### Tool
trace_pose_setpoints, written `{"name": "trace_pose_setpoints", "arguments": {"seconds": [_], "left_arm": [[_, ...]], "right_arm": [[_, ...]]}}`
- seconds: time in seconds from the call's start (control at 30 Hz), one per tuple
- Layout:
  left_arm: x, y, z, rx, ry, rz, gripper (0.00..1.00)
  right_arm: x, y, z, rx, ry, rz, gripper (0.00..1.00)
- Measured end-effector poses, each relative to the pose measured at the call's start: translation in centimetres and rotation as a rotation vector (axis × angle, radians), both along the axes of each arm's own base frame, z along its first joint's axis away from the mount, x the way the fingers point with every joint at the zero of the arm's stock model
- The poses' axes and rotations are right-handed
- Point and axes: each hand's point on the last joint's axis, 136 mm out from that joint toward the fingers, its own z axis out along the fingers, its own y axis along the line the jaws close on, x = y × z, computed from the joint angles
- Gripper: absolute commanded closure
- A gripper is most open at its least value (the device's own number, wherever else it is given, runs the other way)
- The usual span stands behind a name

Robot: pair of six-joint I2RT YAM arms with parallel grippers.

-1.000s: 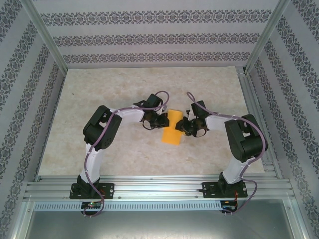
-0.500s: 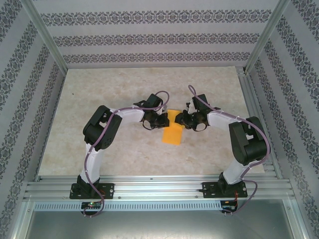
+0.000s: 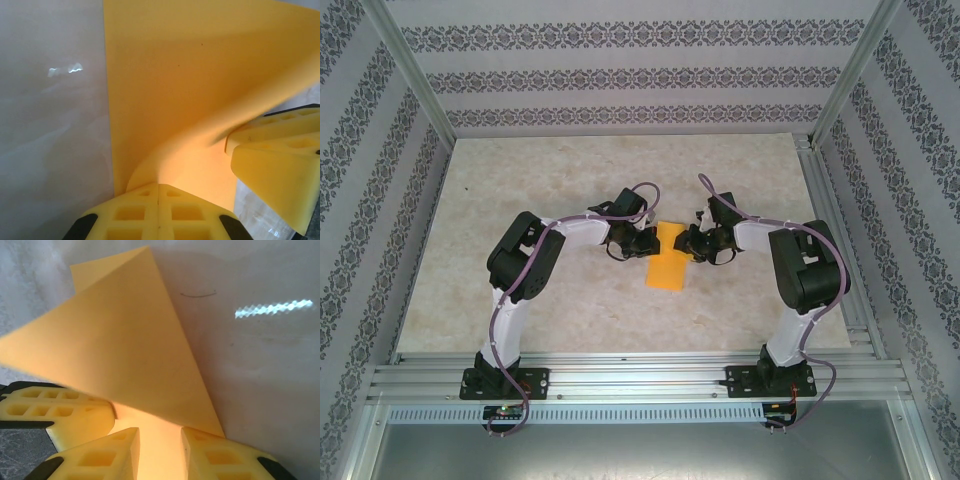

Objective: Fold a paper plane with a square sheet of paper (pick it up from the middle)
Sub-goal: Fold the square sheet of paper in half at the center of the table.

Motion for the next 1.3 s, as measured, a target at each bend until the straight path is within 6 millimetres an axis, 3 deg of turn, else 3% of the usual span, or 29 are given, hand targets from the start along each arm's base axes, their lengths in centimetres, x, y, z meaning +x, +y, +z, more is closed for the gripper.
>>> {"name": "trace_pose_setpoints", "arguments": {"seconds": [0.17,0.37,0.47,0.63,0.9,1.17,1.3], "left_arm": [[0.0,0.0,0.0,0.000,0.000,0.000,1.00],[0.0,0.0,0.0,0.000,0.000,0.000,1.00],[0.0,0.0,0.0,0.000,0.000,0.000,1.00],[0.0,0.0,0.0,0.001,0.001,0.000,1.00],[0.0,0.0,0.0,0.001,-0.001,-0.002,1.00],[0.0,0.0,0.0,0.002,0.000,-0.003,1.00],[0.0,0.0,0.0,0.003,0.002,-0.003,1.00]], "right_arm": [[0.0,0.1,1.4,0.009,-0.021,0.001,0.71],[2.1,0.5,4.2,0.031,-0.104,0.005,0.71],[2.3,0.4,3.4,0.025,-0.093,0.008,0.71],[1.9,-0.2,-0.1,-0.002,-0.009,-0.001,0.72],[2.1,-0.3,0.3,0.009,-0.016,-0.004,0.71],[4.0,0.2,3.9,0.031,-0.105,-0.003,0.71],[4.4,0.2,3.5,0.030,-0.104,-0.003,0.71]]}}
